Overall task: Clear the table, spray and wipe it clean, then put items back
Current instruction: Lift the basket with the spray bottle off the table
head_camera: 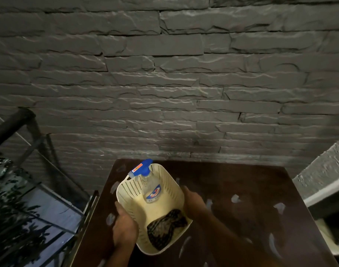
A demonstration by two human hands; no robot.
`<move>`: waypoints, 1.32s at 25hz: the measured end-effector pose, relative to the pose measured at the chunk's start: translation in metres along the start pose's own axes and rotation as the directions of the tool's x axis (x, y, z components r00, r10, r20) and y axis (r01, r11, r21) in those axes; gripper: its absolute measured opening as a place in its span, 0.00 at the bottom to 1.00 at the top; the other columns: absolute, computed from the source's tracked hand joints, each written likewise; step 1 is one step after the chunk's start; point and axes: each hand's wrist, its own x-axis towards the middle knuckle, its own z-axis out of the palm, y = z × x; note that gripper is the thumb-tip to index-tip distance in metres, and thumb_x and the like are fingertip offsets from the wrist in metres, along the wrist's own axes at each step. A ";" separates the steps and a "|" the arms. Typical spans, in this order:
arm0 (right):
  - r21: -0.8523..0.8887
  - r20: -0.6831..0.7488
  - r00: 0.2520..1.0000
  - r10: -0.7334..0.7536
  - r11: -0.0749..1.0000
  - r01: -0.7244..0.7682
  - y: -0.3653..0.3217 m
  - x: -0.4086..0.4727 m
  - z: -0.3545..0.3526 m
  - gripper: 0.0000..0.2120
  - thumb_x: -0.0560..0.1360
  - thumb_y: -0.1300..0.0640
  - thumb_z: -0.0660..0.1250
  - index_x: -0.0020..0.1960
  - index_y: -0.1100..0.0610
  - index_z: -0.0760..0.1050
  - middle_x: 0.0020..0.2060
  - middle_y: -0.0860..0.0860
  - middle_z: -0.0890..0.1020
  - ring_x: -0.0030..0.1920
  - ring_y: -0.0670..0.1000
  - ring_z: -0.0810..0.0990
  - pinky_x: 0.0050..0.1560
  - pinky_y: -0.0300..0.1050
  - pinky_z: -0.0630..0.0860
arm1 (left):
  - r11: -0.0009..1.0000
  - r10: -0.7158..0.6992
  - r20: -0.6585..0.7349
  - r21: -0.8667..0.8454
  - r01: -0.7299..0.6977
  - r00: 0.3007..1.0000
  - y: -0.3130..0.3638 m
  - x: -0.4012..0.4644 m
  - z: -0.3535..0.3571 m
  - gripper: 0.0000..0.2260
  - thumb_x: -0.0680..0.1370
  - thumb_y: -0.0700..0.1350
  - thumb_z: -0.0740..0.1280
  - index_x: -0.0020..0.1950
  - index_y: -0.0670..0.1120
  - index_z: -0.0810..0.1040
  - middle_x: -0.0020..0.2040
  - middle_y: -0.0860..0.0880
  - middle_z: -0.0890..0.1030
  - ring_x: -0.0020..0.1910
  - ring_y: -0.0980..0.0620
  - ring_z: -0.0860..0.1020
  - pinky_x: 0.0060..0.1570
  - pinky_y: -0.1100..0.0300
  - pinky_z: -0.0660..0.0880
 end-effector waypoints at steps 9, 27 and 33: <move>0.138 -0.068 0.996 0.053 0.989 -0.043 0.032 -0.031 -0.015 0.21 0.77 0.61 0.60 0.70 0.53 0.66 0.60 0.56 0.79 0.59 0.57 0.79 0.61 0.54 0.76 | 0.991 0.132 0.014 0.028 -0.133 0.991 0.018 -0.012 0.012 0.28 0.79 0.44 0.56 0.77 0.51 0.47 0.60 0.36 0.77 0.58 0.35 0.76 0.56 0.42 0.74; 0.348 -0.312 0.908 0.280 0.923 -0.165 0.260 -0.179 -0.113 0.24 0.77 0.64 0.59 0.71 0.52 0.65 0.59 0.55 0.79 0.57 0.53 0.80 0.53 0.44 0.78 | 0.889 0.437 0.161 0.068 -0.452 0.885 0.174 -0.183 0.152 0.28 0.79 0.47 0.56 0.76 0.54 0.46 0.61 0.38 0.76 0.58 0.37 0.76 0.54 0.45 0.75; 0.415 -0.361 0.837 0.411 0.875 -0.250 0.340 -0.231 -0.121 0.24 0.74 0.68 0.60 0.69 0.54 0.68 0.57 0.56 0.79 0.47 0.50 0.76 0.41 0.36 0.72 | 0.795 0.545 0.252 0.147 -0.589 0.799 0.214 -0.241 0.210 0.25 0.80 0.46 0.55 0.75 0.54 0.51 0.62 0.38 0.76 0.59 0.37 0.76 0.57 0.46 0.74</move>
